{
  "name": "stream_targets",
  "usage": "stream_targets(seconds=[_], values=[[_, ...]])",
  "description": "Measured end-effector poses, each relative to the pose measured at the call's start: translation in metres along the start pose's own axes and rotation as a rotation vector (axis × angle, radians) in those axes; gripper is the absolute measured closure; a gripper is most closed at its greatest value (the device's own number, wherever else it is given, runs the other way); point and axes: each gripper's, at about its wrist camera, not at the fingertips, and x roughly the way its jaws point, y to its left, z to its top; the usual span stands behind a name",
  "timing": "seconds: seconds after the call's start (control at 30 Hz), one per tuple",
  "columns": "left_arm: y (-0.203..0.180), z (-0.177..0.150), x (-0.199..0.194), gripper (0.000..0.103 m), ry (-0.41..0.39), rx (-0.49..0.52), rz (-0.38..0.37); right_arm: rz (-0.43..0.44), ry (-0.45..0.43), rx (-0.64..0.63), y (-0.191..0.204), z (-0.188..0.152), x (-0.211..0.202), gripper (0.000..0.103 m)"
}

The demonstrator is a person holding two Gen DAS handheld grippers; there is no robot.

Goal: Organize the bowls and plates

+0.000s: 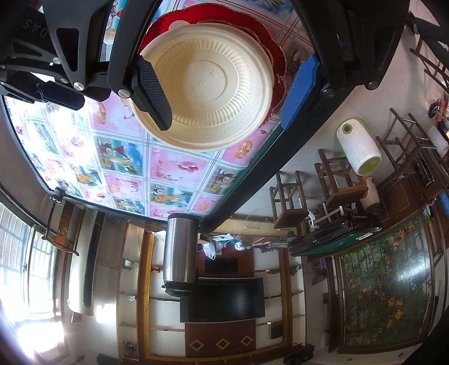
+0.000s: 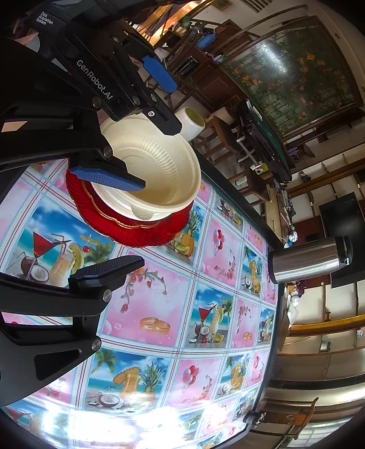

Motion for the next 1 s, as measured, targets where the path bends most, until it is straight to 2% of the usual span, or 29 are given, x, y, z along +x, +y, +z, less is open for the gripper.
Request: stream_targets(seconds=[0.13, 0.33, 0.5, 0.6, 0.7, 0.8, 0.9, 1.0], values=[[-0.002, -0.002, -0.001, 0.023, -0.004, -0.004, -0.025, -0.015, -0.015, -0.018, 0.005, -0.002, -0.003, 0.055], [-0.003, -0.004, -0.003, 0.023, -0.007, 0.015, -0.009, -0.035, -0.025, -0.029, 0.007, -0.007, -0.003, 0.055], [-0.004, -0.01, -0.009, 0.021, -0.051, 0.056, 0.095, -0.025, -0.004, -0.022, 0.004, -0.015, 0.002, 0.055], [0.005, -0.011, -0.01, 0.021, -0.039, 0.019, 0.039, -0.028, 0.001, -0.02, 0.0, -0.018, 0.002, 0.055], [0.012, -0.011, -0.009, 0.021, -0.028, 0.008, 0.039, -0.03, -0.001, -0.012, -0.004, -0.02, -0.001, 0.055], [0.015, -0.012, -0.007, 0.021, -0.026, -0.011, 0.006, -0.031, -0.008, -0.011, -0.005, -0.023, -0.005, 0.055], [0.018, -0.014, -0.006, 0.021, -0.009, -0.034, -0.065, -0.028, -0.001, -0.015, -0.003, -0.024, -0.003, 0.055], [0.016, -0.017, -0.004, 0.021, 0.001, -0.017, -0.051, -0.024, 0.007, -0.019, -0.002, -0.027, -0.001, 0.055]])
